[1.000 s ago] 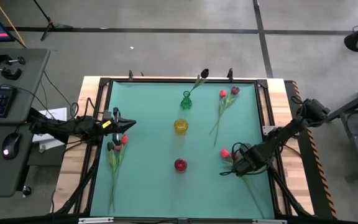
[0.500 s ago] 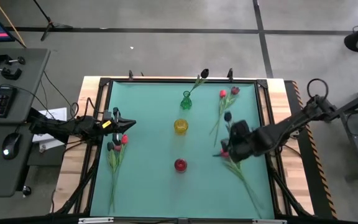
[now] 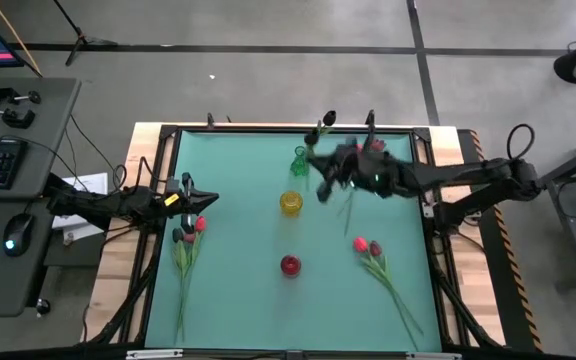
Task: Sort flowers into vase by color
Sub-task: Put the right black tulip into the green vase
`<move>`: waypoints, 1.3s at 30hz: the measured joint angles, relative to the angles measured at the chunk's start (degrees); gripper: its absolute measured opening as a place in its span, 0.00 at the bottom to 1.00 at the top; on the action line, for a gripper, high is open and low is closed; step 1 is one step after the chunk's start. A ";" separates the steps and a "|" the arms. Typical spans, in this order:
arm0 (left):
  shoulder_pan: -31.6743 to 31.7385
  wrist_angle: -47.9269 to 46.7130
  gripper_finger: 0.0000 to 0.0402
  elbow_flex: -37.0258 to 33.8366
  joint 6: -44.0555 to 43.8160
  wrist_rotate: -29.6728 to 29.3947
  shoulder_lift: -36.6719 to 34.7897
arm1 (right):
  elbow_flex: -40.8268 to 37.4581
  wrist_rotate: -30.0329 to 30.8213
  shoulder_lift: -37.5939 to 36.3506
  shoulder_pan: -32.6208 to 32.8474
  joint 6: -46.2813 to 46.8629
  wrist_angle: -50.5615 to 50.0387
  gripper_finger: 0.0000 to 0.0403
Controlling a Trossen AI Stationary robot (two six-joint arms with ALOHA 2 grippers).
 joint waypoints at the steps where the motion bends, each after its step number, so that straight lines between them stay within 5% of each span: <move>1: 0.00 0.02 0.00 0.02 0.00 0.00 -0.02 | 0.00 -0.96 1.00 -1.64 -2.23 4.02 0.00; 5: 0.00 0.01 0.00 0.01 0.00 0.01 -0.01 | 0.00 -4.48 4.45 -6.69 -6.38 13.50 0.00; 17: 0.00 0.00 0.00 0.01 0.00 0.00 -0.02 | 0.00 -4.67 5.73 -11.13 -6.98 19.25 0.00; 39: 0.00 0.01 0.00 0.01 -0.01 -0.01 -0.01 | 0.00 -1.79 5.75 -12.70 -6.93 15.13 0.00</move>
